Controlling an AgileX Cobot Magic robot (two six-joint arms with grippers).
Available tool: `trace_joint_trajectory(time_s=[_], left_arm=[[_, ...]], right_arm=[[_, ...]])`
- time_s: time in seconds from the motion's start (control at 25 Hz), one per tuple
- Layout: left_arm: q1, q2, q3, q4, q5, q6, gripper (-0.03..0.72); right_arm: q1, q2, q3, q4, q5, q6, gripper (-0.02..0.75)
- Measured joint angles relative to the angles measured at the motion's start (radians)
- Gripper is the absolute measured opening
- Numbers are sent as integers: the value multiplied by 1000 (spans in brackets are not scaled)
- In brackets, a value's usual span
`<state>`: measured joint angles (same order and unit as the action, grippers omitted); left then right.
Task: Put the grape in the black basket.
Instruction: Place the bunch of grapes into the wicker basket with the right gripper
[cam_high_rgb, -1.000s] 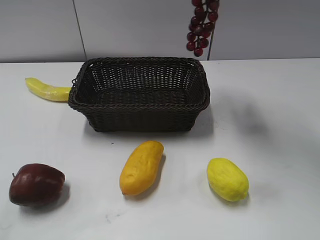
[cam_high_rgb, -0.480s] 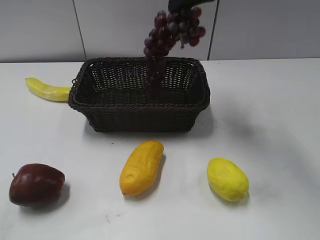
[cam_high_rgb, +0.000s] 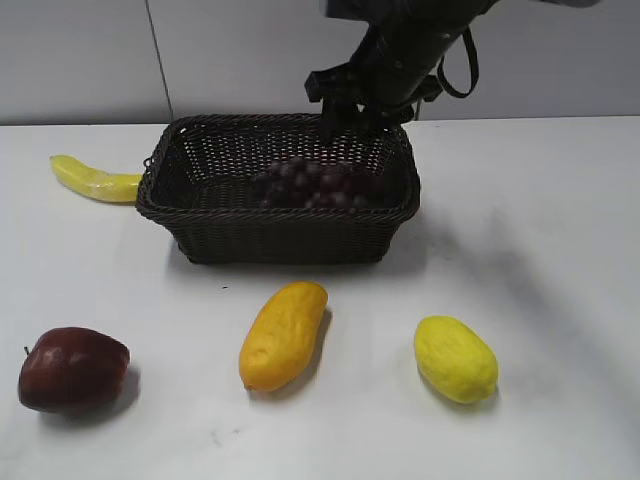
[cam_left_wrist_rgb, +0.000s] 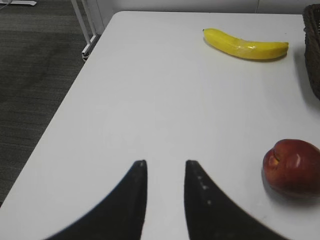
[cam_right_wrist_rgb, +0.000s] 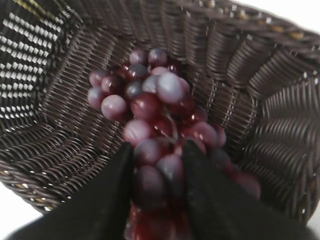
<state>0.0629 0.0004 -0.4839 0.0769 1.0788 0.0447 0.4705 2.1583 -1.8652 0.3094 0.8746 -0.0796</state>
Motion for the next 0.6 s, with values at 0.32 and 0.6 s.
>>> trace_joint_trajectory(time_s=[0.32,0.6], left_arm=[[0,0,0,0,0,0,228],[0,0,0,0,0,0,228]], right_arm=[[-22,0,-153,-44,105,0,600],[-169,0,-292,-122,299,14,580]])
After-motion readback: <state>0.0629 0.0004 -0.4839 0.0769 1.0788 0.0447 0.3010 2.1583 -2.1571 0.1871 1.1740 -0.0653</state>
